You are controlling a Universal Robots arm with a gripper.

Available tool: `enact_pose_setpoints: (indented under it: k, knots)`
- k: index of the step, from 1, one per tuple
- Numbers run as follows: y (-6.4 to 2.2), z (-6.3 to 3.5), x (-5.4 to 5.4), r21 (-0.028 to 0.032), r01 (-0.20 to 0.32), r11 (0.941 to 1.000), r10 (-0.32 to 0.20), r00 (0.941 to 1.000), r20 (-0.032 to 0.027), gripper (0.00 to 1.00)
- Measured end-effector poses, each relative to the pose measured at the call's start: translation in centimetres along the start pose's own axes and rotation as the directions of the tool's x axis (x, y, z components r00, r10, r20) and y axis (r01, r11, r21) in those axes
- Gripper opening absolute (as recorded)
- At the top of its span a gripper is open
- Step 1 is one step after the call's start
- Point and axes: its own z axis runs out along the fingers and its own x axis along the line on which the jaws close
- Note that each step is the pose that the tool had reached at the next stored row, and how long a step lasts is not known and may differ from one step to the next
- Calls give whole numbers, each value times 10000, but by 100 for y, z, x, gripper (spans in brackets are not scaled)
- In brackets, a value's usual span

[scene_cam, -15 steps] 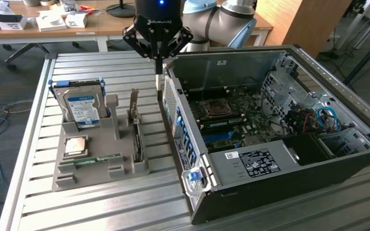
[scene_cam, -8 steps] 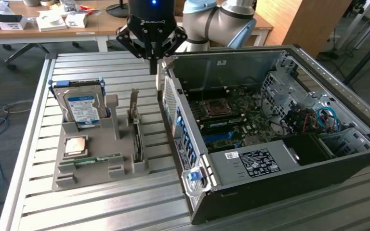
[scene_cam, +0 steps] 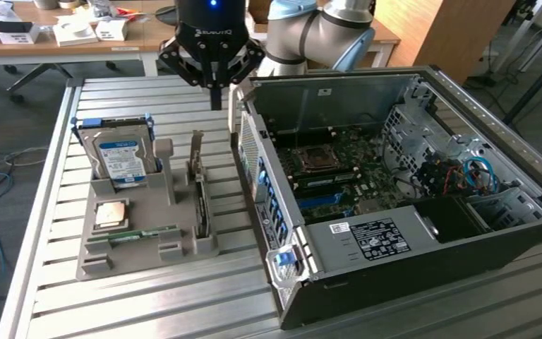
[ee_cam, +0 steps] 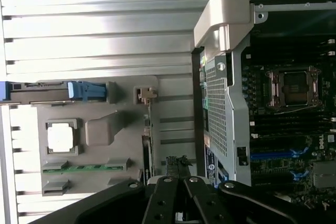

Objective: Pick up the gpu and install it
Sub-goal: 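Reach for the gpu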

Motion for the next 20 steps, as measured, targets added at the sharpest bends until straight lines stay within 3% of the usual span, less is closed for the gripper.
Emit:
enact_pose_setpoints:
  k: [20]
  knots:
    - [-23,-5,313,0,1,10000,-1,10000,-1,11]
